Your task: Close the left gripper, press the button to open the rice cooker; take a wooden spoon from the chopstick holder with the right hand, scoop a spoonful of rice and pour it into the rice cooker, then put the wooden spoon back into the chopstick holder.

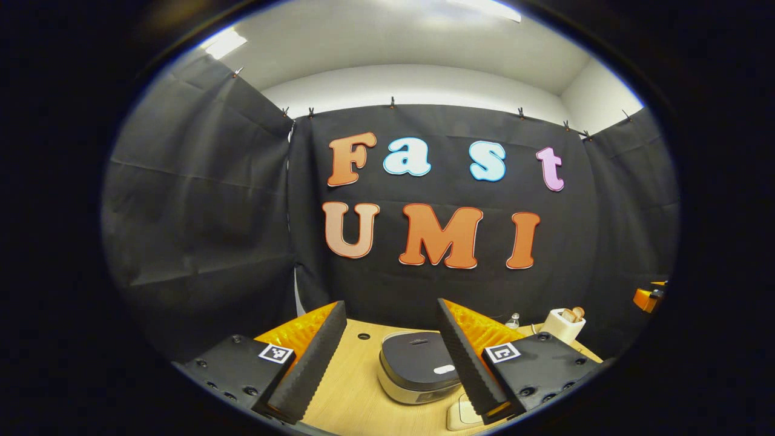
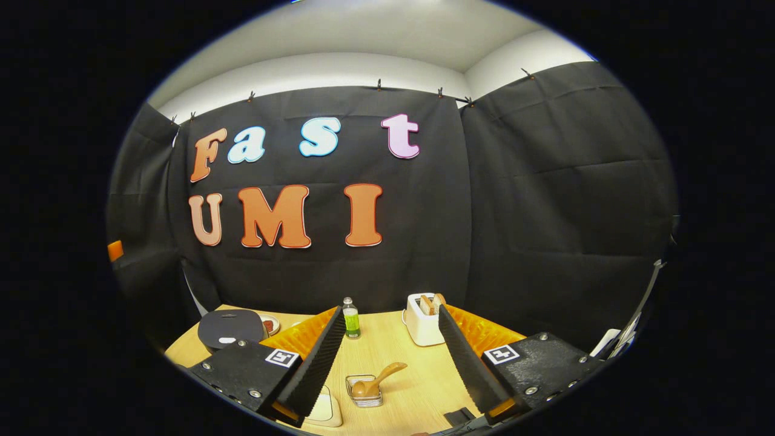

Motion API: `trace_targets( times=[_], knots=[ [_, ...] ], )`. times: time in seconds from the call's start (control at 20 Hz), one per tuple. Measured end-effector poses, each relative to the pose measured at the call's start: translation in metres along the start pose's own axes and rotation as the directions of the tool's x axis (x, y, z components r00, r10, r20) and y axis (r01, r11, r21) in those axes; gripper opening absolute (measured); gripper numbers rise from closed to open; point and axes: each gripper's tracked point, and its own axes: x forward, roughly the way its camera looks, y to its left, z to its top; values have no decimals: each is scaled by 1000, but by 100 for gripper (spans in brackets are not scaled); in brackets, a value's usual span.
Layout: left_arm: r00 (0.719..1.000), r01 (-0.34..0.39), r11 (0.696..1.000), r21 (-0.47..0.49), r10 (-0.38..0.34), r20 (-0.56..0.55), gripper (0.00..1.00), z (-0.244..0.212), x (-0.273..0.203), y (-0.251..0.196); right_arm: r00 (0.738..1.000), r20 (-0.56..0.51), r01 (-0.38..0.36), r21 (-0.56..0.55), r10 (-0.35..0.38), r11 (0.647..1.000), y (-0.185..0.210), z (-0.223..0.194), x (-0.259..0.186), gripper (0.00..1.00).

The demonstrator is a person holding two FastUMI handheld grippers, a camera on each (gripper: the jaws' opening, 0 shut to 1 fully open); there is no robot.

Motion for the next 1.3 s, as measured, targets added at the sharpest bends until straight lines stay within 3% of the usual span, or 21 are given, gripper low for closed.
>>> trace_targets(
  times=[0.3, 0.45, 0.5, 0.65, 0.95, 1.0, 1.05, 1.3],
  knots=[
    [1000, 11, 1000, 22, -10, -13, 96, -3, 3, -3, 1000, -10, 4, -6, -4, 1000, 0, -2, 1, 95],
    [998, 37, 998, 47, -35, -52, 59, -12, 8, -8, 1000, -14, 4, -10, -4, 1000, -2, -4, 1, 95],
    [998, 34, 998, 59, -30, -62, 47, -14, 6, -8, 1000, -15, 8, -11, -8, 1000, -2, -3, 2, 100],
    [997, 34, 998, 46, -31, -64, 11, -14, 8, -7, 1000, -23, 14, -13, -14, 1000, -6, -8, 2, 95],
    [990, 99, 995, -4, -99, -98, 4, -32, 24, -46, 999, -41, 13, -11, -14, 1000, -11, -15, 2, 95],
    [986, 114, 993, -13, -115, -121, 4, -45, 28, -51, 999, -45, 10, -15, -10, 1000, -11, -17, 3, 100],
    [980, 135, 991, -16, -136, -144, 1, -56, 33, -60, 999, -50, 8, -20, -9, 1000, -13, -19, 3, 95],
    [961, 212, 977, 18, -205, -186, 4, -90, 63, -106, 997, -68, -26, -24, 24, 999, -15, -29, 6, 95]
  ],
)
